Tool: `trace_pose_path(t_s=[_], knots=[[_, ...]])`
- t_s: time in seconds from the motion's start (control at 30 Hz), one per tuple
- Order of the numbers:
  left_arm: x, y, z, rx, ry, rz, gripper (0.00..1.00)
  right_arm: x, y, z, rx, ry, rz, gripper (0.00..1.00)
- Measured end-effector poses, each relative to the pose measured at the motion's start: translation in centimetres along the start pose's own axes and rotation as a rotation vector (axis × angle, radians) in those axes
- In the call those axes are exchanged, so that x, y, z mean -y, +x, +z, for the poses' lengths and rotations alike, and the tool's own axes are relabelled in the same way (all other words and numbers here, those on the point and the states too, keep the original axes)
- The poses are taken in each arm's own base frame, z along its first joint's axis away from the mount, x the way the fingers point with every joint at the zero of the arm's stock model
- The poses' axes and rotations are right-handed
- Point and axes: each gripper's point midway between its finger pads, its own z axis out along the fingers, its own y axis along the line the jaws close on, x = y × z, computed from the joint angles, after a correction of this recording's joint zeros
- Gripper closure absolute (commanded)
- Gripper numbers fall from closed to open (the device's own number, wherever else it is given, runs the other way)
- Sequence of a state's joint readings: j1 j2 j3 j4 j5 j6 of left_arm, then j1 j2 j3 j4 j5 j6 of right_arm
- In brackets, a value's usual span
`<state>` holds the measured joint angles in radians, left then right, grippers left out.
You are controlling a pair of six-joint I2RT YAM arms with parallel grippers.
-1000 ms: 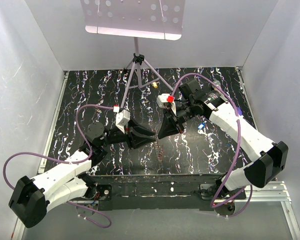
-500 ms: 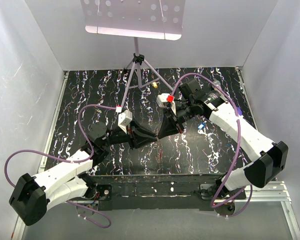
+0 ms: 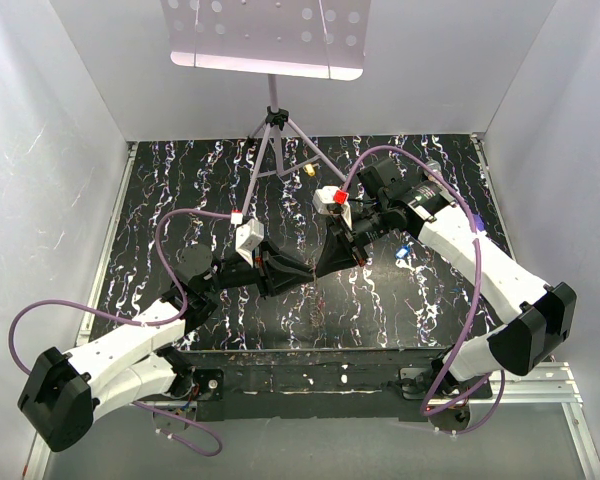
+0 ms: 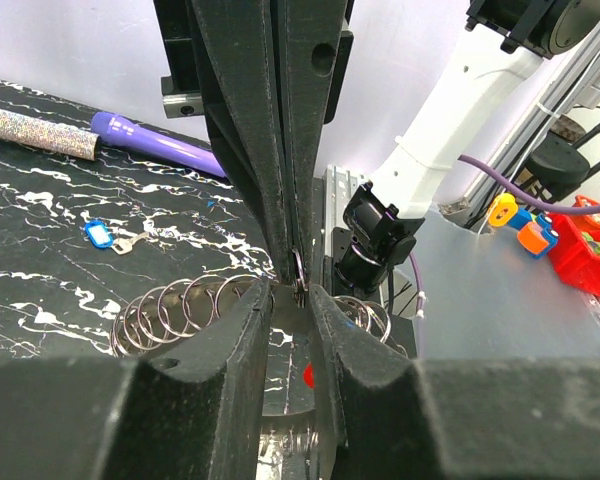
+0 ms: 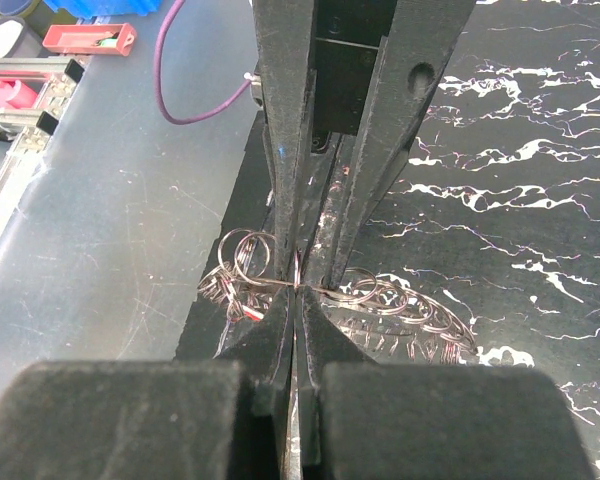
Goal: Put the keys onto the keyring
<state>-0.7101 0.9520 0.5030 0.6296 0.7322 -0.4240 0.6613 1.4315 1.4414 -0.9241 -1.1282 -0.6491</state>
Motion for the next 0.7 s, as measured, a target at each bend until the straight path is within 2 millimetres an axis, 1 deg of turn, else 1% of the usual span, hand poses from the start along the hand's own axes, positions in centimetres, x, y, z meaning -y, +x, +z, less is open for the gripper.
trace_pose_path(t_s=[0.23, 0.5, 0.7], knots=[[-0.1, -0.2, 0.0, 0.006, -0.009, -0.002, 0.81, 0.1, -0.1, 0.0, 0.002, 0.002, -0.001, 0.99], [0.1, -1.1, -0.3, 0.035, -0.025, 0.023, 0.82, 0.1, 0.0, 0.0, 0.002, 0.002, 0.003, 0.99], [-0.1, -0.6, -0.4, 0.016, -0.038, 0.019, 0.82, 0.1, 0.3, 0.1, -0.002, 0.0, 0.017, 0.99]])
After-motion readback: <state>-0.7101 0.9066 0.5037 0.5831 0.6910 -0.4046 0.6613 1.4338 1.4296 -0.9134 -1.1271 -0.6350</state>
